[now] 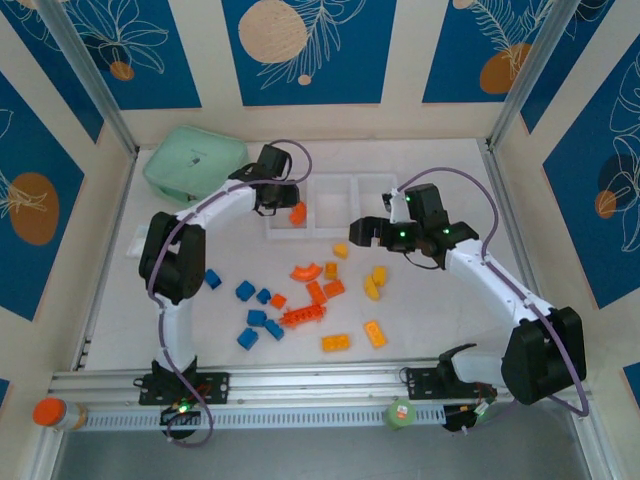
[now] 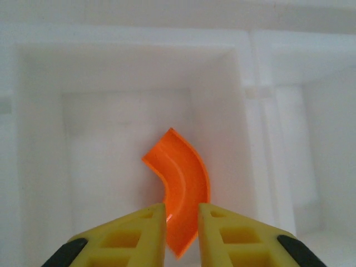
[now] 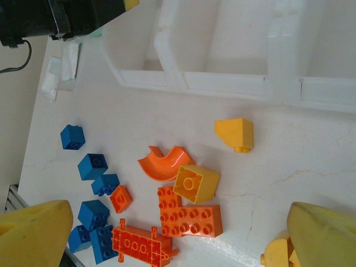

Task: Sort the legos into containers by color
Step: Place the lego in the container, then pick up the lego from the center of the table.

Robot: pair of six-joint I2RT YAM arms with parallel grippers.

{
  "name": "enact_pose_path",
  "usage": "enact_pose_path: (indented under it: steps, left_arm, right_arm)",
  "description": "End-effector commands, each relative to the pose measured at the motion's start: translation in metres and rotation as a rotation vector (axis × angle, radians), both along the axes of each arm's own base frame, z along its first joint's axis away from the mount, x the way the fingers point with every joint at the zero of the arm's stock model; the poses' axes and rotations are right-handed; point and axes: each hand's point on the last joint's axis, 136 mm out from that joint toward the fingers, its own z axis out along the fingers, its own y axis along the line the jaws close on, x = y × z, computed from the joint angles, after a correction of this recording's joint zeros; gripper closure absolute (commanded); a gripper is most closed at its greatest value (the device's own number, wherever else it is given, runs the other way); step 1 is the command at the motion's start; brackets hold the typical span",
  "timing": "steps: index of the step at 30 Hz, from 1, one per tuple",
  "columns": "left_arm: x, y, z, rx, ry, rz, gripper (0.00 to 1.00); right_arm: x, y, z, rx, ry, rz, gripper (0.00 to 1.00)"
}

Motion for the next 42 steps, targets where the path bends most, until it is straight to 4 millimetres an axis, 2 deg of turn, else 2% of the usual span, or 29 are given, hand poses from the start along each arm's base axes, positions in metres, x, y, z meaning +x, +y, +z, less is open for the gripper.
enact_pose_path:
  steps: [1,5,14,21,24,30,37,42]
  left_arm:
    - [-0.007,0.001,0.009,-0.006,0.018,-0.023,0.78]
    - [-0.032,-0.004,0.023,-0.061,0.007,-0.057,0.76]
    - [-0.112,-0.005,0.030,-0.054,-0.003,-0.196,0.73]
    - [-0.169,-0.014,0.020,0.066,-0.034,-0.393,0.68]
    - [-0.185,-0.023,0.012,0.107,-0.043,-0.467,0.66]
    - [-0.199,-0.045,-0.013,0.157,0.012,-0.604,0.65]
    - [-0.190,-0.044,-0.045,0.277,0.085,-0.647,0.63]
    - [-0.179,-0.047,-0.059,0.329,0.110,-0.653,0.63]
  right_arm:
    - [-0.005,-0.001,0.022,0.012,-0.044,0.025,0.01]
    - [-0.014,-0.001,0.017,0.012,-0.004,0.026,0.01]
    - [-0.042,0.009,-0.006,-0.018,0.068,0.064,0.01]
    - [-0.064,0.022,-0.024,-0.038,0.103,0.093,0.01]
    - [-0.068,0.024,-0.034,-0.042,0.119,0.087,0.01]
    - [-0.068,0.023,-0.045,-0.049,0.127,0.073,0.01]
    - [-0.066,0.019,-0.040,-0.064,0.098,0.065,0.01]
    - [-0.065,0.018,-0.036,-0.063,0.084,0.062,0.01]
